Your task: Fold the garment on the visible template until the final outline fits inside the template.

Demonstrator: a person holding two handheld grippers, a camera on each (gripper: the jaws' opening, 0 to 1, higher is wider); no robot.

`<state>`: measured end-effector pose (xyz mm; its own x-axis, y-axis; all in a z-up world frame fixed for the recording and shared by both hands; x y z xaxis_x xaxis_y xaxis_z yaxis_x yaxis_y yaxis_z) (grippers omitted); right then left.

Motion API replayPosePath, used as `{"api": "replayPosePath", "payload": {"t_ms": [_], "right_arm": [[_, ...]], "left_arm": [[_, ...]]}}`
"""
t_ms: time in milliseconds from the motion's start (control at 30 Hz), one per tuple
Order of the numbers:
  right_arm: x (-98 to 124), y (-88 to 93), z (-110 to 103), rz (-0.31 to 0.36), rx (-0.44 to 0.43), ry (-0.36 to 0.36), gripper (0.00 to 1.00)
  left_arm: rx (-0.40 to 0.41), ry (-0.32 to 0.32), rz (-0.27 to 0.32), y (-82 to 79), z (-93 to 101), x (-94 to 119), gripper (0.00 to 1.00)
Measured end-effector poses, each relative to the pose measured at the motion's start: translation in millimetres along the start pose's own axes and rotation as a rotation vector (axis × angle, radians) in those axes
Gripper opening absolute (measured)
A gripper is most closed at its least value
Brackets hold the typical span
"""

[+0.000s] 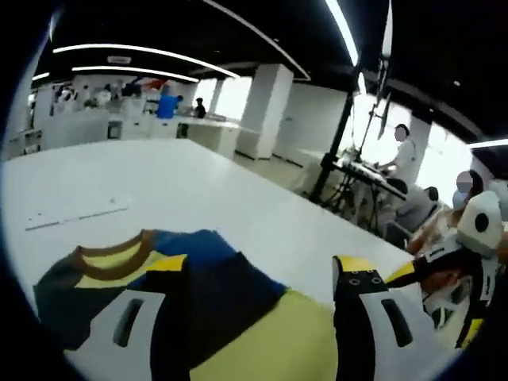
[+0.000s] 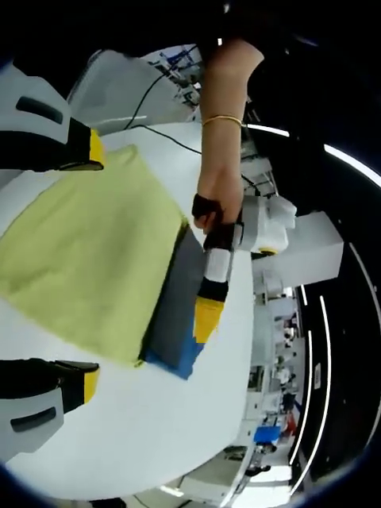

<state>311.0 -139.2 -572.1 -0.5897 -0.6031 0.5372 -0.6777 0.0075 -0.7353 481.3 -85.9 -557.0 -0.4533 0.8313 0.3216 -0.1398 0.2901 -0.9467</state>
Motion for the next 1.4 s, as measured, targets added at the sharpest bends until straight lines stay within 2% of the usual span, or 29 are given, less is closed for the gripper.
{"api": "replayPosePath", "payload": {"t_ms": [67, 167, 300, 400, 533, 767, 833, 1033, 1133, 1267, 1333, 1400], "right_arm": [[0.2, 1.2, -2.6, -0.020, 0.003, -0.017, 0.99], [-0.3, 2.8, -4.9, -0.050, 0.025, -0.028, 0.99], [-0.5, 3.2, -10.2, -0.072, 0.035, -0.055, 0.99], [-0.3, 4.4, -12.8, -0.089, 0.045, -0.073, 0.99], [-0.6, 9.5, -14.5, -0.127, 0.058, -0.086, 0.99], [1.1, 19.6, -13.9, -0.189, 0.098, -0.094, 0.99], [2.2, 22.3, -13.6, -0.202, 0.103, -0.096, 0.98], [5.3, 34.9, -14.2, -0.274, 0.158, -0.103, 0.95], [5.6, 40.6, -15.5, -0.303, 0.180, -0.105, 0.93], [8.0, 54.5, -14.2, -0.385, 0.234, -0.101, 0.84], [8.1, 58.8, -13.0, -0.403, 0.250, -0.095, 0.84], [8.9, 62.7, -11.3, -0.419, 0.272, -0.086, 0.83]], "left_arm": [[0.004, 0.003, -0.002, 0.5, 0.1, 9.1, 0.78], [-0.067, 0.016, -0.049, 9.3, -0.1, 21.6, 0.83], [-0.046, 0.029, -0.055, 17.0, 1.4, 39.1, 0.91], [-0.046, 0.041, -0.066, 22.1, 3.5, 52.3, 0.93], [-0.050, 0.031, -0.072, 26.3, 5.1, 69.1, 0.99], [-0.072, 0.068, -0.103, 42.3, 19.7, 102.2, 0.99], [-0.052, 0.081, -0.111, 48.1, 23.1, 111.3, 0.99], [-0.059, 0.082, -0.136, 63.6, 28.9, 136.5, 0.99], [-0.071, 0.088, -0.139, 70.5, 32.4, 148.6, 0.96], [-0.092, 0.112, -0.166, 85.5, 41.8, 169.5, 0.93], [-0.090, 0.122, -0.181, 92.0, 47.3, 179.8, 0.91], [-0.126, 0.133, -0.207, 99.1, 52.1, 190.8, 0.91]]}}
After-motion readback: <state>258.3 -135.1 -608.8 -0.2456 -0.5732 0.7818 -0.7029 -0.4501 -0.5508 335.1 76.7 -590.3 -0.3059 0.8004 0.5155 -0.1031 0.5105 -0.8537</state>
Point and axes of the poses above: the point that each gripper's makers call its tool centre point, and the gripper's own axes: x roughly backward along the fingers, z roughly to its right, y roughly out of its underside, the point moved 3 cm from there along x, roughly backward along the fingers, and after that the axes turned 15 degrees about -x, right-handed, at the moved point
